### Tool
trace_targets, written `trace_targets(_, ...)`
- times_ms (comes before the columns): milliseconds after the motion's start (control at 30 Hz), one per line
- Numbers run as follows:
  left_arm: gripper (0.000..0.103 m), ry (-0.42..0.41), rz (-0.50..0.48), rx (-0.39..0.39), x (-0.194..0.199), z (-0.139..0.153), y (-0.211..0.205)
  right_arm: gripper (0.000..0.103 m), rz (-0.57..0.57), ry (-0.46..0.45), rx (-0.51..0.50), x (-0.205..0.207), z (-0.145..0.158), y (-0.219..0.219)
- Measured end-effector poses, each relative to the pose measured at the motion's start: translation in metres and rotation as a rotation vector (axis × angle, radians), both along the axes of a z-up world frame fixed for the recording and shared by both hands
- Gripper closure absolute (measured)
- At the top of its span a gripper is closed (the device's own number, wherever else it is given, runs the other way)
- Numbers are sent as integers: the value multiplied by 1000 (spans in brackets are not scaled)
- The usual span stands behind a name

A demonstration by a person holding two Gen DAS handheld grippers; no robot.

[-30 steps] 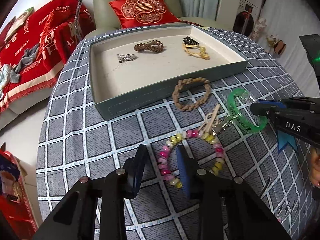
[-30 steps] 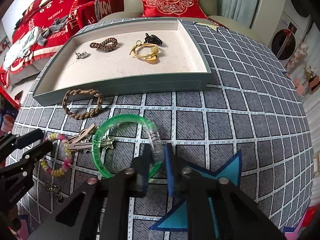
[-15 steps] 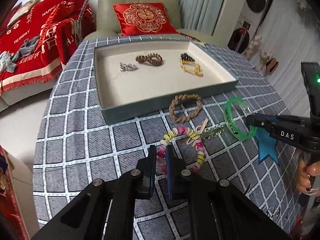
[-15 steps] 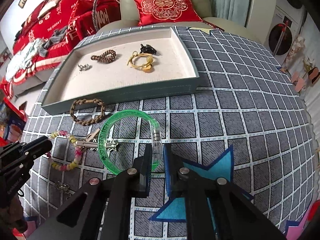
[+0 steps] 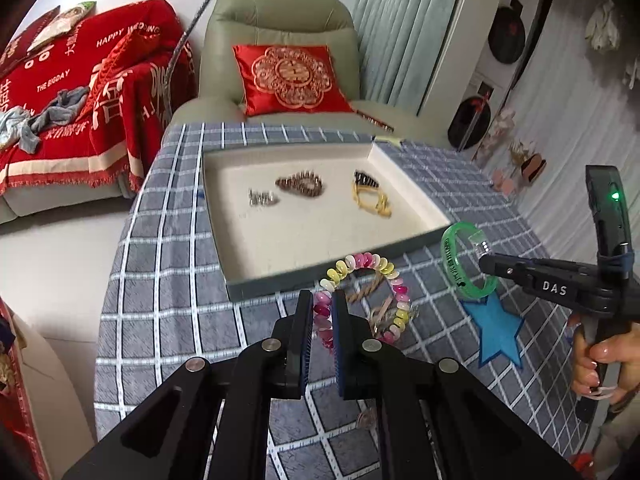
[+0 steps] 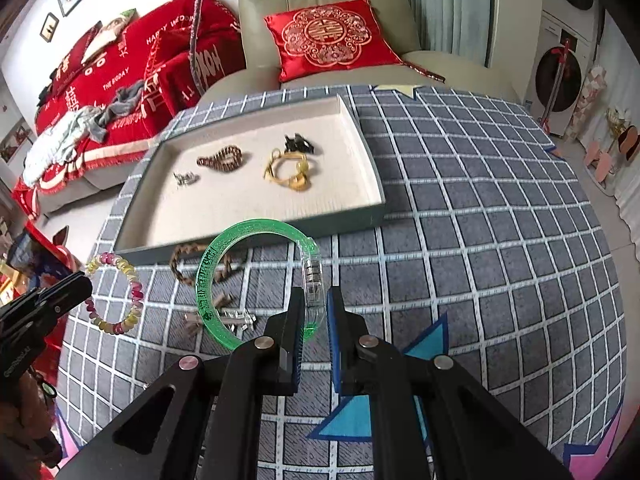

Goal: Organize jewelry
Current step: 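Carry both bracelets into the white tray and open both tools to release them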

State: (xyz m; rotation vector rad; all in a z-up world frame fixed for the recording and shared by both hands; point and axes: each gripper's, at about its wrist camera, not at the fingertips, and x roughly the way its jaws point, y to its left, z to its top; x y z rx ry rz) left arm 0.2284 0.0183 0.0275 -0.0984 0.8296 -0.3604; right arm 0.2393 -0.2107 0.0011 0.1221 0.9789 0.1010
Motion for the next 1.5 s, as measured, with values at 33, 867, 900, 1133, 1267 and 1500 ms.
trace_targets(33, 79, -7, 0, -3, 2, 3, 0, 91, 0, -1, 4, 3, 2, 0)
trace_targets(867, 79, 45, 24, 40, 108, -15, -8, 91, 26, 37, -23, 111, -7, 18)
trace_targets(900, 79, 62, 18, 48, 113, -19, -11, 91, 27, 47, -23, 115, -10, 18)
trace_targets(1133, 79, 149, 10, 97, 141, -44, -21, 91, 30, 104, -40, 143, -34, 17)
trace_targets(1267, 79, 175, 42, 118, 157, -53, -23, 91, 30, 122, -54, 157, -44, 20)
trace_targets(1500, 79, 210, 88, 134, 182, -68, -21, 91, -3, 118, -49, 183, -52, 15)
